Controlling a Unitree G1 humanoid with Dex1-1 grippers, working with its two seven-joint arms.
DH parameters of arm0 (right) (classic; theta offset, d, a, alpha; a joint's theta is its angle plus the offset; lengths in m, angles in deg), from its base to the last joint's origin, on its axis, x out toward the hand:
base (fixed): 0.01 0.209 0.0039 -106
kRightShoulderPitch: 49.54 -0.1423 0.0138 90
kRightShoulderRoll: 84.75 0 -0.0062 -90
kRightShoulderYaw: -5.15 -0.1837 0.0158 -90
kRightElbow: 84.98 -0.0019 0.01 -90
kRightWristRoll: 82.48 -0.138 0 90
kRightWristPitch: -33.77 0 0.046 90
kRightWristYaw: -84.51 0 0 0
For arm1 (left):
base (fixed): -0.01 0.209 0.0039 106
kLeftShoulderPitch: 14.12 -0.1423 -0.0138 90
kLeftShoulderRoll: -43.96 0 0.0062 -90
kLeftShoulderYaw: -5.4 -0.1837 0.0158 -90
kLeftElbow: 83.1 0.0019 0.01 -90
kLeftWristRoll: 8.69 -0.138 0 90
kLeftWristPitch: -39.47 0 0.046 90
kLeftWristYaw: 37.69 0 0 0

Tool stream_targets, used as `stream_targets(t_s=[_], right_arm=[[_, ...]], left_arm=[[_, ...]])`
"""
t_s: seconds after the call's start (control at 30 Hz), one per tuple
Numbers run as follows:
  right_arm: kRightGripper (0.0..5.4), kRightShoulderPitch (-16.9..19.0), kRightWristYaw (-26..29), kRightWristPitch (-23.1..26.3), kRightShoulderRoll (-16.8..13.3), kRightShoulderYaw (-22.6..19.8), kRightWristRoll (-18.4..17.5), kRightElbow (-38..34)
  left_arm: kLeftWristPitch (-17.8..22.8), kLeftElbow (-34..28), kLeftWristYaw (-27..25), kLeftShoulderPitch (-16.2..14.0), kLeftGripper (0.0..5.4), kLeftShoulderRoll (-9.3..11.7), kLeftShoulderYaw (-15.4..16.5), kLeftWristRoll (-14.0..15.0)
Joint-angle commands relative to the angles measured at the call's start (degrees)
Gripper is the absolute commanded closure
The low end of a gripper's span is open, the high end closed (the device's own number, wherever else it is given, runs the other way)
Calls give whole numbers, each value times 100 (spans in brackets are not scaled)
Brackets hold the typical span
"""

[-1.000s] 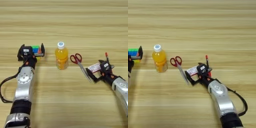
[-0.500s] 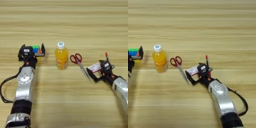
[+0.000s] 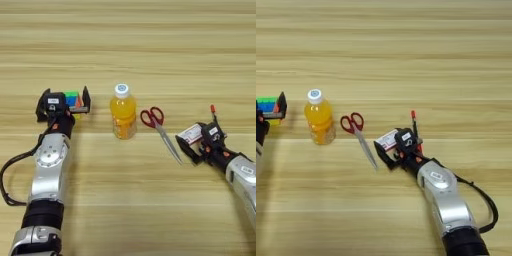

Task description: Move the objects on the table

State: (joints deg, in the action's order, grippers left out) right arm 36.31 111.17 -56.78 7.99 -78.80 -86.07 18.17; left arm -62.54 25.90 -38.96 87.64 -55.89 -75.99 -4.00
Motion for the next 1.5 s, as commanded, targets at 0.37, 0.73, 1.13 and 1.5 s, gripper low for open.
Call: stream_targets(t_s=[0.37, 0.73, 1.13, 1.5], right_arm=[[144, 95, -97, 100, -44, -132, -42, -325], [145, -57, -265, 215, -160, -603, -200, -638], [145, -314, -534, 298, -346, -1175, -306, -411], [145, -624, -935, 331, -502, -1509, -239, 412]], left_arm=[[51, -67, 19, -12, 0, -3, -18, -38], [40, -54, 26, -10, 0, -9, -21, -46], [31, -46, 33, -7, 0, -10, -21, -54], [31, -50, 34, -3, 0, -11, -21, -57]])
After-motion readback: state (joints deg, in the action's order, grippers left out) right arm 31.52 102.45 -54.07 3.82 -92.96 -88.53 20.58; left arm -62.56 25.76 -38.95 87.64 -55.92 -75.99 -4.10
